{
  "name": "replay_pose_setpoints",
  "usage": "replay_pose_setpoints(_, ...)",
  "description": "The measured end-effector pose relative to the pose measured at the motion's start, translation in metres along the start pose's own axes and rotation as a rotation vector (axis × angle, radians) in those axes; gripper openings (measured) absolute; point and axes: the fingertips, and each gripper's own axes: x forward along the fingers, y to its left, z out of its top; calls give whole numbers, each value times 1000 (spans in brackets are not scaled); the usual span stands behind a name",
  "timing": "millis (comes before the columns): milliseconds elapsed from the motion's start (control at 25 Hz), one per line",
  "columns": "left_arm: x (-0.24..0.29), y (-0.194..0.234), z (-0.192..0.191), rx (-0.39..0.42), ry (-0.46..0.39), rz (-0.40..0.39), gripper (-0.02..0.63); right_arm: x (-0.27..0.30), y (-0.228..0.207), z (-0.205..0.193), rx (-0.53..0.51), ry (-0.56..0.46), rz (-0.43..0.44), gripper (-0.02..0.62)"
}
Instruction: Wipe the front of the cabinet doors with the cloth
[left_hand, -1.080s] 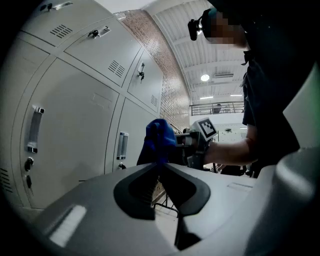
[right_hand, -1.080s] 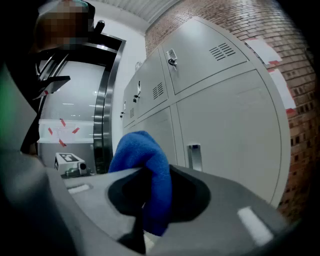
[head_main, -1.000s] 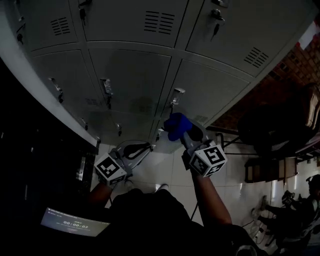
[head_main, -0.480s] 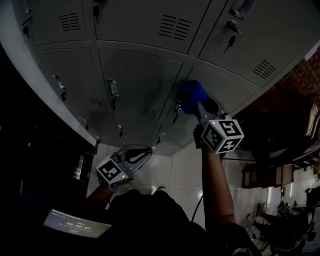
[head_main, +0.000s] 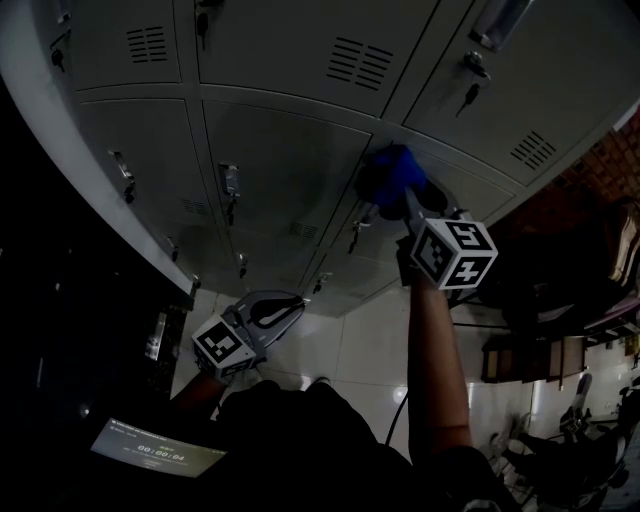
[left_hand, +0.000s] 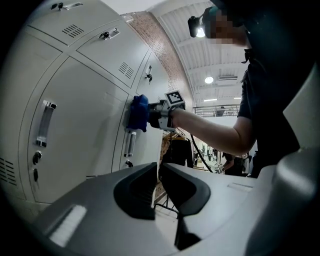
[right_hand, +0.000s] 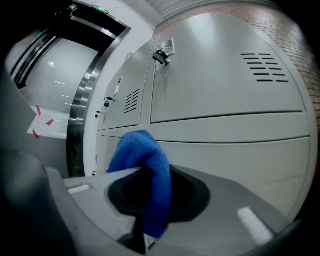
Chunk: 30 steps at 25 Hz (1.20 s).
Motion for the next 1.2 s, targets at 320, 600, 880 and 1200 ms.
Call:
replay_pose_setpoints(320,17,-6,5,5,-1,-28,21,-17,-25,-4,10,-5,-36,69)
replay_pose_setpoints(600,30,-10,1,16,11,-49,21,-45,-68,-8,28,-9,-102,69)
replay_pose_setpoints(880,43,-20,3,16,21,-73,21,-80,-119,-15,44,-9,-199,69)
replay_pose_setpoints(1200,46,-28,0,17,28,-86,21,-117,-171,-25,65,-4,-323,69)
